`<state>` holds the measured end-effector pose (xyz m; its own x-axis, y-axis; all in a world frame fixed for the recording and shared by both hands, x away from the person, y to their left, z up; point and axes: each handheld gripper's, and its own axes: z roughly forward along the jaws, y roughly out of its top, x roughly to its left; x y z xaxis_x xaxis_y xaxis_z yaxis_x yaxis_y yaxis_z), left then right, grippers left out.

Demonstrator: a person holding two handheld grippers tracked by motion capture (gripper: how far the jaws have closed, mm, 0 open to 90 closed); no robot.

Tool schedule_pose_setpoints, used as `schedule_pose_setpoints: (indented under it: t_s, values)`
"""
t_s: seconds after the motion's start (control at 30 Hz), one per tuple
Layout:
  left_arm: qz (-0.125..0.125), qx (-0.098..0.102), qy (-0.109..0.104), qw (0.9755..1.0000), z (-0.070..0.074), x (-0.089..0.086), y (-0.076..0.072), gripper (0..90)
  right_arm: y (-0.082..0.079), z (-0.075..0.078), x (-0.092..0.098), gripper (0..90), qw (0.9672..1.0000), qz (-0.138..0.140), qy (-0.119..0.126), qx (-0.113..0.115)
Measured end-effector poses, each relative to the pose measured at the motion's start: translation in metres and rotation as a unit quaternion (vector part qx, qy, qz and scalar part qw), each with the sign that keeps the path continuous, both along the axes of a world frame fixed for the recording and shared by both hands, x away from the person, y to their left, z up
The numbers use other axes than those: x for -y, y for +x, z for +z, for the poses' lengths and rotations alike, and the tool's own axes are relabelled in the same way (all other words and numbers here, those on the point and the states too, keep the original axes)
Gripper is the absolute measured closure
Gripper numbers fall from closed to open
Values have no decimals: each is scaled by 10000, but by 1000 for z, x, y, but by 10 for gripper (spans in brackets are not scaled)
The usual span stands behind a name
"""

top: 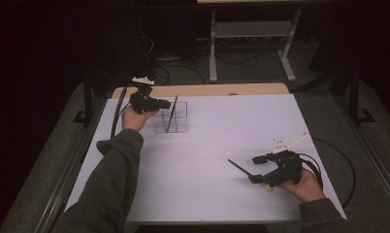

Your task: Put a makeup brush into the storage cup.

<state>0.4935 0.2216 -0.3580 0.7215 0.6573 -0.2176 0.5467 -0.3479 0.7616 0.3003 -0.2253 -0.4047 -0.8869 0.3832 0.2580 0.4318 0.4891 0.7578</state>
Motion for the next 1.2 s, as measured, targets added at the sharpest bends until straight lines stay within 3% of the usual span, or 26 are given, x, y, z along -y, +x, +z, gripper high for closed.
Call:
schedule_pose_setpoints:
  t_s: [0.8,1.2]
  values:
    - [-217,206,-60,9995,19,3,-16,722,1,-2,-2,236,10000,-17,-86,3]
    - [-239,186,-87,9995,19,2,-22,706,2,-2,-3,231,9999,-21,-115,-1]
